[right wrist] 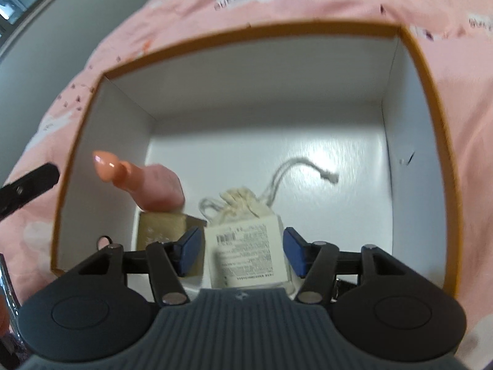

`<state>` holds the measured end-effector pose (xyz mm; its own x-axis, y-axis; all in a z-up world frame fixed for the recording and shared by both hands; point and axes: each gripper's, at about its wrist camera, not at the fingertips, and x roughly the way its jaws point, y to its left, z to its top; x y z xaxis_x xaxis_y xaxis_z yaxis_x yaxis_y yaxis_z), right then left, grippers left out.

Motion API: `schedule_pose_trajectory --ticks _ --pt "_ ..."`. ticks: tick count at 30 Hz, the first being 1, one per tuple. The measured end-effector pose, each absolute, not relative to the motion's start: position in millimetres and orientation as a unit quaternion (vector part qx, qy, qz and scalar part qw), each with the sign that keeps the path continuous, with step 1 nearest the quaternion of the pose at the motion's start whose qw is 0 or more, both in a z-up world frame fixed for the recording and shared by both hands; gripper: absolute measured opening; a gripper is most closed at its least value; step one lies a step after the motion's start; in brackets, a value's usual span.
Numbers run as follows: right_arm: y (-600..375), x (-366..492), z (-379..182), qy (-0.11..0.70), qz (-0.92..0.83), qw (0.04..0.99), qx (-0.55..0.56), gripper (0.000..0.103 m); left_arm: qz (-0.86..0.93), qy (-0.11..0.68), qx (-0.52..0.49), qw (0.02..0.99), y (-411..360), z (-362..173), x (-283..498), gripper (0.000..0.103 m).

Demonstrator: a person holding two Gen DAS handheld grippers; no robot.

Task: Organize rigid objects
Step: 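Lower the white soap box into the box and open the right tool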

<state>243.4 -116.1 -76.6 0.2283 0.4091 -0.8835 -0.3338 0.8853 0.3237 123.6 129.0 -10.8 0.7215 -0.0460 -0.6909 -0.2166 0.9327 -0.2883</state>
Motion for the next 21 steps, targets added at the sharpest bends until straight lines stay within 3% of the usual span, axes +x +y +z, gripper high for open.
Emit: schedule_pose_trajectory --ticks 4,7,10,15,21 --pt "-113.8 247.9 -89.7 0.601 0.227 0.766 0.037 0.059 0.042 0.379 -0.183 0.906 125.8 -19.4 120.1 0.03" --pt "-112.1 249.4 -96.7 0.607 0.225 0.761 0.038 0.058 0.045 0.378 -0.18 0.907 122.9 -21.6 118.2 0.03" --pt "-108.5 248.2 -98.7 0.609 0.23 0.758 0.032 0.046 0.048 0.377 -0.179 0.908 120.7 -21.8 117.2 0.03" --pt "-95.2 241.9 -101.3 0.624 0.258 0.736 0.044 0.035 0.052 0.376 -0.168 0.91 116.3 -20.7 116.5 0.03" --pt "-76.7 231.5 -100.5 0.614 0.288 0.735 0.018 0.035 0.053 0.376 -0.168 0.91 115.9 -20.7 115.5 0.03"
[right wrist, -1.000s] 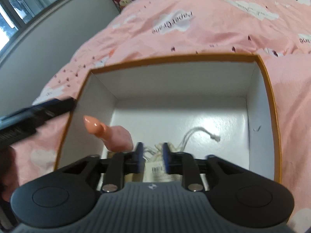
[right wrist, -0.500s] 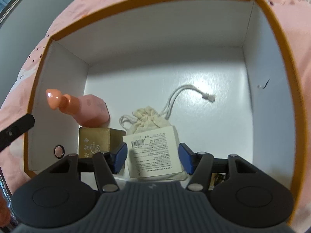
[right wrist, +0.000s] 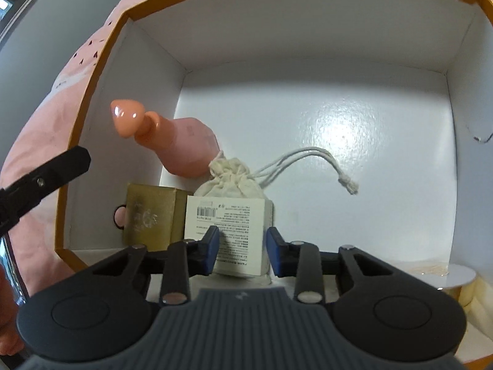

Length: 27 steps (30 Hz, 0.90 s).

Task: Organize rigid objects
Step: 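Lower the white soap box into the box and open the right tool, then lower the pink pump bottle into the box beside the gold box with the left tool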

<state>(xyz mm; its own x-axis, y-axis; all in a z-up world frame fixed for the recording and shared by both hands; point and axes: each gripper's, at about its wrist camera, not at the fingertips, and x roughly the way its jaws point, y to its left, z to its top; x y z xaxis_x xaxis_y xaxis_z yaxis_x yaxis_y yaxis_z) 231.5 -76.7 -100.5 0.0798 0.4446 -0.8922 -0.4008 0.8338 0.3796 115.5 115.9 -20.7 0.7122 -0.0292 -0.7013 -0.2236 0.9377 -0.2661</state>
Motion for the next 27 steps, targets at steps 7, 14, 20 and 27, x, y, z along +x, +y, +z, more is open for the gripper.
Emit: schedule_pose_trajectory --ticks 7,14,20,27 --pt "-106.4 240.2 -67.9 0.591 0.268 0.761 -0.003 0.043 0.054 0.375 -0.165 0.911 115.3 -20.6 114.7 0.03" --pt "-130.7 260.0 -68.7 0.604 0.222 0.759 -0.101 0.043 0.053 0.375 -0.169 0.91 115.3 -19.1 113.9 0.03" --pt "-125.5 249.3 -58.4 0.594 0.248 0.746 -0.169 0.043 0.057 0.377 -0.159 0.911 112.5 -19.3 114.2 0.03" --pt "-127.7 254.9 -61.5 0.618 0.251 0.719 -0.195 0.042 0.057 0.377 -0.159 0.911 112.3 -19.9 114.0 0.03"
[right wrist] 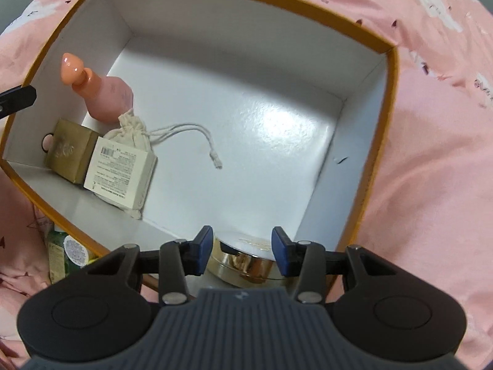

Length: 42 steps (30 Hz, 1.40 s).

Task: Organize rigid objects
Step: 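Lower the pink pump bottle into the box beside the gold box with the left tool, then withdraw both tools from the box toward the cosmetics beside it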

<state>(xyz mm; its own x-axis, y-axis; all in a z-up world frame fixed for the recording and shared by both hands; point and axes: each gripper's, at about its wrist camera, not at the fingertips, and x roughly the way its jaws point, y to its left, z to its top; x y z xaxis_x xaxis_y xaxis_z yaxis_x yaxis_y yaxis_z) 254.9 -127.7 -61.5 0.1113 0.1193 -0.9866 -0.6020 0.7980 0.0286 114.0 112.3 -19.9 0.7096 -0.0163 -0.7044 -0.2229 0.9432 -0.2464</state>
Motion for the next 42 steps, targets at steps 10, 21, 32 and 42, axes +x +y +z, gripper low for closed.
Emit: schedule_pose_trajectory --ticks 10,21,32,42 --pt "-116.0 256.3 -75.2 0.64 0.244 0.697 -0.212 0.034 0.057 0.378 -0.156 0.911 111.8 -20.5 113.3 0.03" --pt "-122.8 225.6 -35.1 0.554 0.265 0.766 -0.187 0.05 0.083 0.302 -0.123 0.942 88.6 2.1 84.1 0.033" --pt "-137.9 157.0 1.4 0.436 0.292 0.849 -0.058 0.065 0.042 0.271 -0.057 0.96 35.8 12.1 49.9 0.054" --pt "-140.7 122.5 -34.0 0.481 0.28 0.83 -0.024 0.066 0.005 0.328 -0.12 0.937 50.4 -5.1 42.2 0.075"
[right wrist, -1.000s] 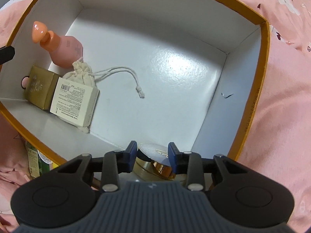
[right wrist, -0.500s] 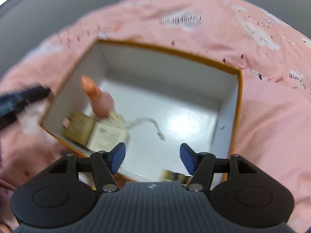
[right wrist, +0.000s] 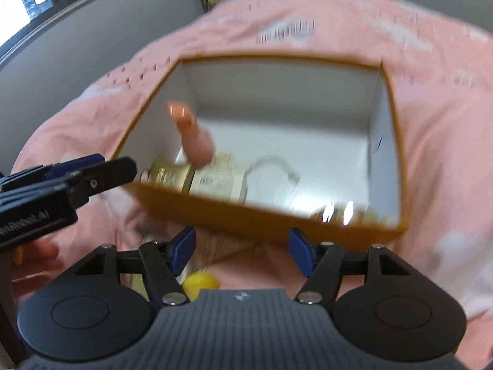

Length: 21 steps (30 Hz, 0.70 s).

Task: Organize rigid objects
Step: 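Withdraw both tools from the box toward the cosmetics beside it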

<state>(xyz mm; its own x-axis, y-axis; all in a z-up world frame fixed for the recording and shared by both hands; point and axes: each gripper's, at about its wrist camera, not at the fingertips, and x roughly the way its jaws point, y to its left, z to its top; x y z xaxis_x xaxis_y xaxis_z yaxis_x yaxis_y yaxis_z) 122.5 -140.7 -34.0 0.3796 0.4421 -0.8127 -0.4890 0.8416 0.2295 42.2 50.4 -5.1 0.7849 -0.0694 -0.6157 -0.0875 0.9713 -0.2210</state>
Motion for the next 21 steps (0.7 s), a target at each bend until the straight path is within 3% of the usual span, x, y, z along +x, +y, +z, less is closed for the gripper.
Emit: schedule_pose_trajectory --ticks 10,17,21 --pt "-125.6 113.9 -66.2 0.535 0.289 0.794 -0.015 0.073 0.037 0.445 -0.17 0.878 80.5 -38.6 45.6 0.074" --pt "-111.3 106.7 -81.9 0.549 0.311 0.774 -0.043 0.064 0.024 0.538 -0.154 0.829 76.7 -70.8 39.0 0.07" --pt "-104.8 102.0 -87.8 0.559 0.306 0.768 -0.073 0.059 0.022 0.553 -0.144 0.82 73.6 -81.4 38.4 0.066"
